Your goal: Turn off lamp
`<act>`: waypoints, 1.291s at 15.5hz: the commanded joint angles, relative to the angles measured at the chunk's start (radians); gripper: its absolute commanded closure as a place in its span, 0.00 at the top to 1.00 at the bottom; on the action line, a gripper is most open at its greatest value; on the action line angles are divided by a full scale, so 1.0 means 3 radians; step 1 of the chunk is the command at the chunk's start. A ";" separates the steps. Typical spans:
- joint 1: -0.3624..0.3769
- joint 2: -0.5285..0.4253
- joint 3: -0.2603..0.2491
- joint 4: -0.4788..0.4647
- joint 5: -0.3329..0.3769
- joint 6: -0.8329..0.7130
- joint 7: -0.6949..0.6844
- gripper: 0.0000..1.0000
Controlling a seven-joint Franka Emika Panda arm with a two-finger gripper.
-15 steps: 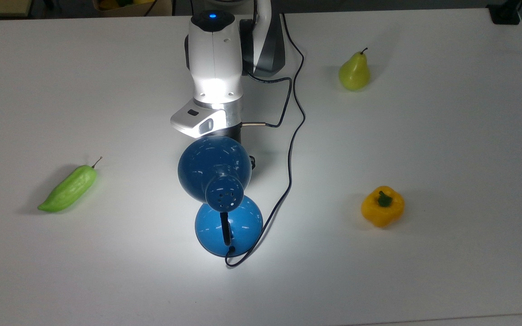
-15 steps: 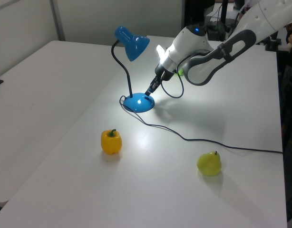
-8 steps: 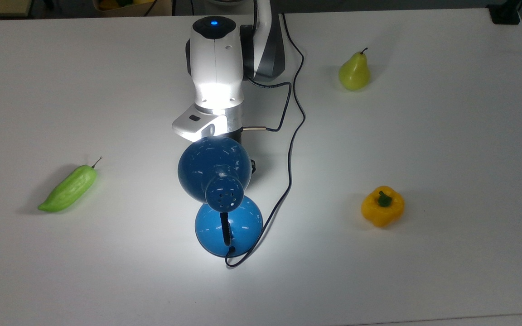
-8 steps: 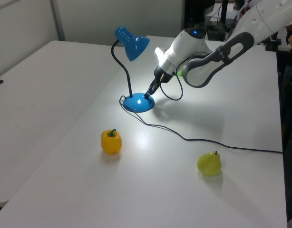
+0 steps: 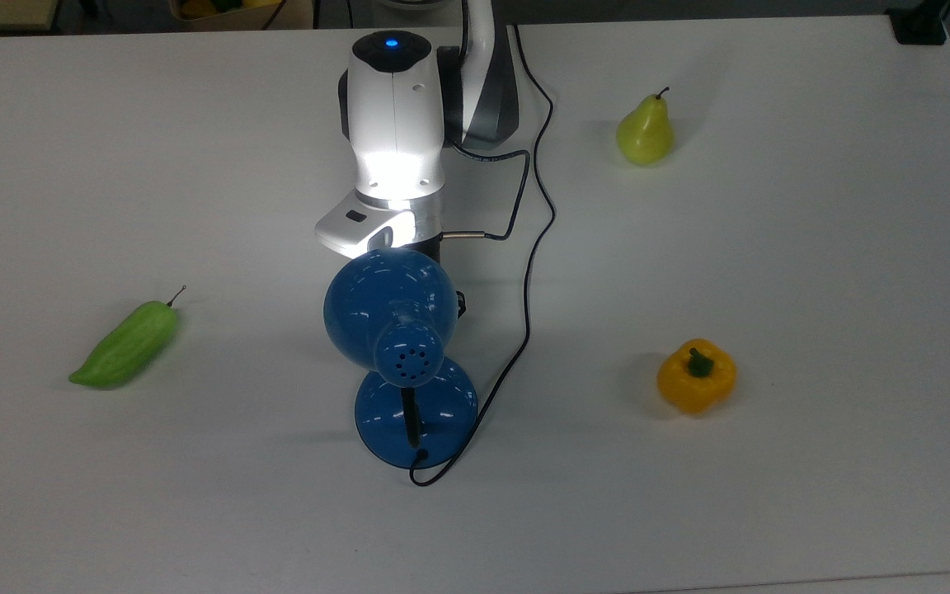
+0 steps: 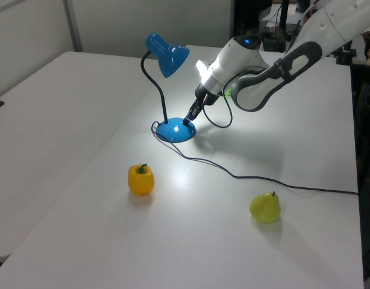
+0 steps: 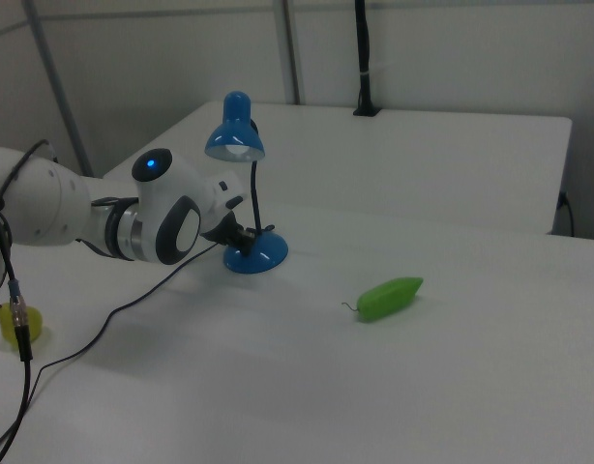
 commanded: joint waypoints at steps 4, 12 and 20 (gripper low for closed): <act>-0.0016 -0.0016 -0.0011 -0.0220 -0.0067 0.0011 0.0061 0.00; 0.0009 -0.0710 -0.0011 -0.0282 -0.0062 -0.1500 0.0056 0.00; 0.0019 -0.1564 -0.0011 -0.0246 0.0045 -0.3342 0.0010 0.71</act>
